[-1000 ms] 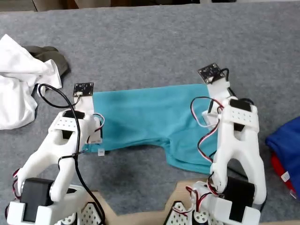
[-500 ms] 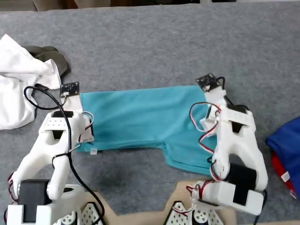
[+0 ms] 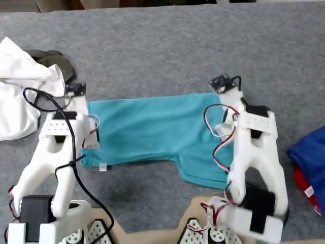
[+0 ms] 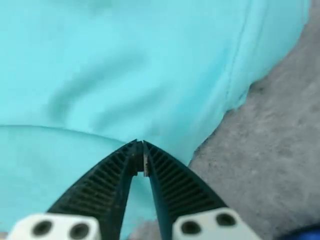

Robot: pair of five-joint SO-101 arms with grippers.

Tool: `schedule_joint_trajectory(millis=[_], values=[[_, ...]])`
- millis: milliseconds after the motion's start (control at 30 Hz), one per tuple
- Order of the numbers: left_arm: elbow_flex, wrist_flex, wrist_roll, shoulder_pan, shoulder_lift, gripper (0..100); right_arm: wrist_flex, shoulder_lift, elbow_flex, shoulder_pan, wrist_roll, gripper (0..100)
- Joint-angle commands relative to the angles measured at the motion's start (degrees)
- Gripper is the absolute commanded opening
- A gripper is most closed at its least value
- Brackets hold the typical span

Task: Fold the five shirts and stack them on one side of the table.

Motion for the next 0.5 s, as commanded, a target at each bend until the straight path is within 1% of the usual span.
schedule_joint_trajectory(millis=[0, 67, 200, 300, 467], values=[[-8.35, 3.43, 0.00, 0.35, -1.45, 2, 5.71, -7.87, -6.02, -0.84, 0.00, 0.5], [-12.40, 4.75, 0.00, -0.09, -0.75, 2, 8.35, -9.63, -9.54, -1.01, 0.00, 0.5], [-14.59, -2.29, 0.00, 0.26, 2.07, 2, 10.55, -6.29, -17.80, -1.45, 0.00, 0.6], [-16.70, -6.95, 0.00, 0.00, 7.96, 2, 10.46, 0.31, -24.22, -2.95, 0.00, 0.6], [-24.97, -9.14, 0.09, -1.49, 20.88, 2, 9.58, 14.02, -36.88, -5.05, -2.99, 0.6]])
